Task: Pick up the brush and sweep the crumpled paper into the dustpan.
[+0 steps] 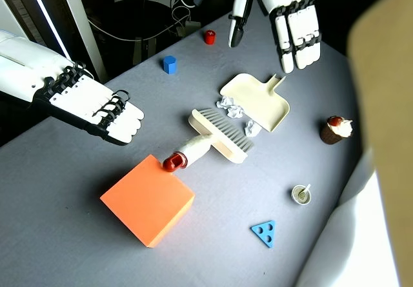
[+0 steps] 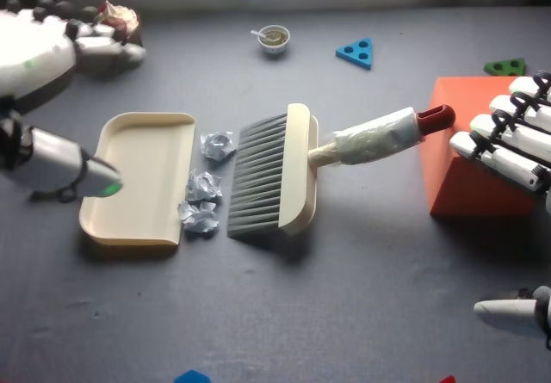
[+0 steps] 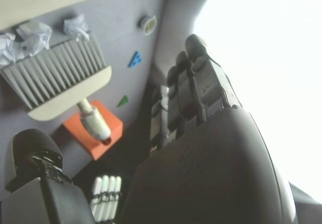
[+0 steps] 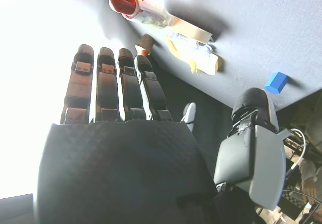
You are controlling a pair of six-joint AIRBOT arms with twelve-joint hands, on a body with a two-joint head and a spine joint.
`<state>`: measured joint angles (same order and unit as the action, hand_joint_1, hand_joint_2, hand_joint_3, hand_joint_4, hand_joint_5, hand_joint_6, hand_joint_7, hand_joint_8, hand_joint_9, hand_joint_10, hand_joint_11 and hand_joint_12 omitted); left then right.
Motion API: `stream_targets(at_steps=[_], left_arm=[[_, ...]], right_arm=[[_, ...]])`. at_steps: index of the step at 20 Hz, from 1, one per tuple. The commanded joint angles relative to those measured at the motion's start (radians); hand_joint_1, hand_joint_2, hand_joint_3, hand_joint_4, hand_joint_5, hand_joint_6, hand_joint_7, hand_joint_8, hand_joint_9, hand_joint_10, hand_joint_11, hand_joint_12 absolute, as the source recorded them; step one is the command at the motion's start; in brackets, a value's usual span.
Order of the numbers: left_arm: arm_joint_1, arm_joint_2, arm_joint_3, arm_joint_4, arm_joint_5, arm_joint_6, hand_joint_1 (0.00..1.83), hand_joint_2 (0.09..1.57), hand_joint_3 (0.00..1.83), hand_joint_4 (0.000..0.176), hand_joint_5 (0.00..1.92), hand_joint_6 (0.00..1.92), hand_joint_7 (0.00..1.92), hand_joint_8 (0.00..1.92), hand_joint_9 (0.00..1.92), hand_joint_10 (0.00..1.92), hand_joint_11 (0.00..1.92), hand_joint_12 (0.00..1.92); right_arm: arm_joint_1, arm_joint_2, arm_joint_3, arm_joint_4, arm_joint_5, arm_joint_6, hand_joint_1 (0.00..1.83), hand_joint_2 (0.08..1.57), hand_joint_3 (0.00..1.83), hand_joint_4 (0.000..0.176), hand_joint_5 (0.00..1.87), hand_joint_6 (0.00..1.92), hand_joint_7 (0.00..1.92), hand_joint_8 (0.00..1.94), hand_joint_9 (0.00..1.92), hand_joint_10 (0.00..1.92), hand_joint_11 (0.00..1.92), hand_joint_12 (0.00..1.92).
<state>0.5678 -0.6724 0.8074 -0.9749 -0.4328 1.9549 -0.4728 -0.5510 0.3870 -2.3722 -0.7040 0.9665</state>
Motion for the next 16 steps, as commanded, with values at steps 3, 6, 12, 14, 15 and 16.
stream_targets(at_steps=[3, 6, 12, 14, 15, 16], left_arm=[[0.043, 0.004, -0.007, 0.014, -0.162, -0.014, 0.78, 0.98, 0.0, 0.133, 0.48, 0.01, 0.23, 0.0, 0.19, 0.0, 0.16, 0.2], [0.079, -0.02, -0.006, 0.008, -0.197, -0.016, 0.8, 0.97, 0.0, 0.132, 0.52, 0.0, 0.23, 0.0, 0.18, 0.0, 0.07, 0.37], [0.109, -0.083, 0.031, 0.01, -0.203, 0.007, 0.82, 0.97, 0.0, 0.126, 0.55, 0.01, 0.24, 0.0, 0.18, 0.0, 0.04, 0.48], [0.134, -0.102, 0.041, 0.016, -0.231, -0.015, 0.82, 0.96, 0.0, 0.126, 0.55, 0.0, 0.24, 0.0, 0.2, 0.01, 0.05, 0.49], [0.159, -0.107, 0.042, 0.025, -0.263, -0.039, 0.84, 0.95, 0.0, 0.118, 0.56, 0.01, 0.25, 0.01, 0.2, 0.01, 0.05, 0.48], [0.175, -0.11, 0.043, 0.031, -0.286, -0.057, 0.84, 0.95, 0.0, 0.115, 0.58, 0.01, 0.26, 0.01, 0.21, 0.01, 0.05, 0.49]], right_arm=[[0.003, 0.009, -0.003, -0.048, -0.085, 0.0, 0.0, 0.97, 0.0, 0.0, 0.05, 0.0, 0.08, 0.0, 0.08, 0.0, 0.08, 0.02], [0.003, 0.009, -0.003, -0.048, -0.085, 0.0, 0.0, 0.96, 0.0, 0.0, 0.06, 0.0, 0.07, 0.0, 0.08, 0.0, 0.09, 0.02], [0.003, 0.01, -0.004, -0.048, -0.085, 0.0, 0.0, 0.98, 0.0, 0.0, 0.01, 0.0, 0.05, 0.0, 0.06, 0.0, 0.07, 0.01], [0.003, 0.01, -0.004, -0.048, -0.085, 0.0, 0.0, 0.98, 0.01, 0.0, 0.04, 0.01, 0.07, 0.01, 0.08, 0.01, 0.07, 0.01], [0.003, 0.01, -0.004, -0.048, -0.085, 0.0, 0.0, 0.98, 0.0, 0.0, 0.05, 0.01, 0.08, 0.01, 0.08, 0.01, 0.08, 0.01], [0.003, 0.009, -0.004, -0.049, -0.085, 0.0, 0.0, 0.98, 0.0, 0.0, 0.04, 0.01, 0.06, 0.0, 0.06, 0.0, 0.06, 0.0]])
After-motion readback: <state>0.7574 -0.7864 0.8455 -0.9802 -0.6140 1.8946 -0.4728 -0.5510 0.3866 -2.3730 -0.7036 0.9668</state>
